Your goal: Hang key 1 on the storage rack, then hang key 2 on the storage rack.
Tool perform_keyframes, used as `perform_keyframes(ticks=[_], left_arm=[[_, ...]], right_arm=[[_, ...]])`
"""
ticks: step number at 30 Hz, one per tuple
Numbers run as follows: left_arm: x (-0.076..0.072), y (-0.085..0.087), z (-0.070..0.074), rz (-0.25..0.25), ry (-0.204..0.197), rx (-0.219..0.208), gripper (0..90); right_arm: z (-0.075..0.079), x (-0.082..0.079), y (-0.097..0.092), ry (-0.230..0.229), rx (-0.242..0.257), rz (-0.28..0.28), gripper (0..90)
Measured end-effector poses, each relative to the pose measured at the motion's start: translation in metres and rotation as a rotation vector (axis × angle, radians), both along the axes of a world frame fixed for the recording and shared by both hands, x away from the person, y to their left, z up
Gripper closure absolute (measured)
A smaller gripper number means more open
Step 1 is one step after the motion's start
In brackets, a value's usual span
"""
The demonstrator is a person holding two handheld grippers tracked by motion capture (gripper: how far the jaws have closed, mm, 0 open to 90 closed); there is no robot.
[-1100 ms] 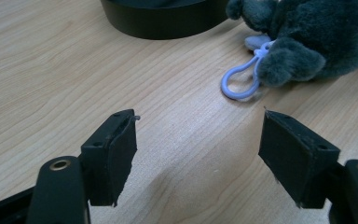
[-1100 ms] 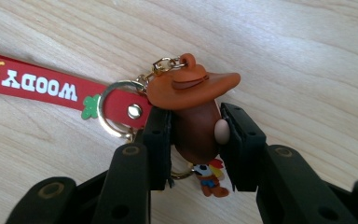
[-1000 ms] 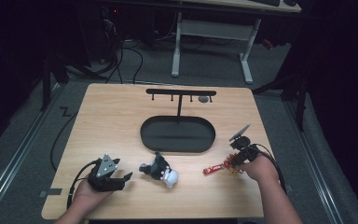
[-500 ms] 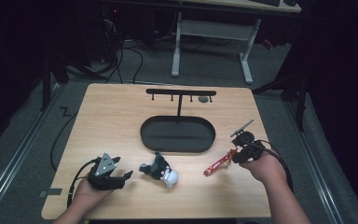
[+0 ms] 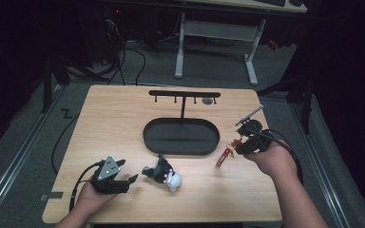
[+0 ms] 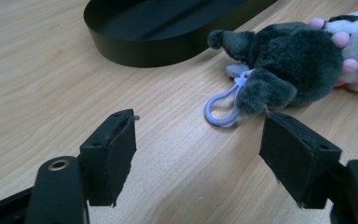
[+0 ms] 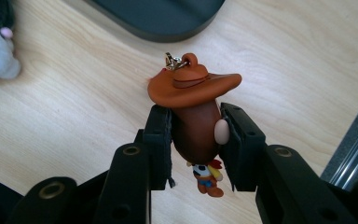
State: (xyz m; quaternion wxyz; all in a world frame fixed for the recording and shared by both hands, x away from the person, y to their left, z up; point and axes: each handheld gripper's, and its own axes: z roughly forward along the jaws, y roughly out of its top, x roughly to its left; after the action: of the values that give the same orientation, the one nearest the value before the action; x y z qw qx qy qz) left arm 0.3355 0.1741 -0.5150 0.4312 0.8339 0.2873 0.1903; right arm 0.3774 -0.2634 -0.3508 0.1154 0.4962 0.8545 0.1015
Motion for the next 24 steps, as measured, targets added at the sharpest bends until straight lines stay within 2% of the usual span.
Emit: perform_keyframes(ticks=[5,12,17,20,24], left_arm=[[0.0,0.002,0.001,0.009,-0.007,0.0,26.9],[0.0,0.003,0.002,0.021,-0.005,-0.006,27.0],[0.0,0.002,0.001,0.018,-0.007,-0.005,27.0],[0.001,0.002,0.001,0.018,-0.005,-0.013,27.0],[0.001,0.003,0.0,0.014,-0.003,-0.003,26.9]], right_arm=[[0.013,0.003,0.004,-0.01,0.01,-0.01,65.9],[0.026,0.007,0.013,-0.027,0.015,0.004,65.8],[0.028,0.011,0.017,-0.039,0.019,0.009,65.9],[0.03,0.015,0.017,-0.056,0.038,-0.003,65.9],[0.031,0.019,0.019,-0.056,0.033,0.006,65.8]])
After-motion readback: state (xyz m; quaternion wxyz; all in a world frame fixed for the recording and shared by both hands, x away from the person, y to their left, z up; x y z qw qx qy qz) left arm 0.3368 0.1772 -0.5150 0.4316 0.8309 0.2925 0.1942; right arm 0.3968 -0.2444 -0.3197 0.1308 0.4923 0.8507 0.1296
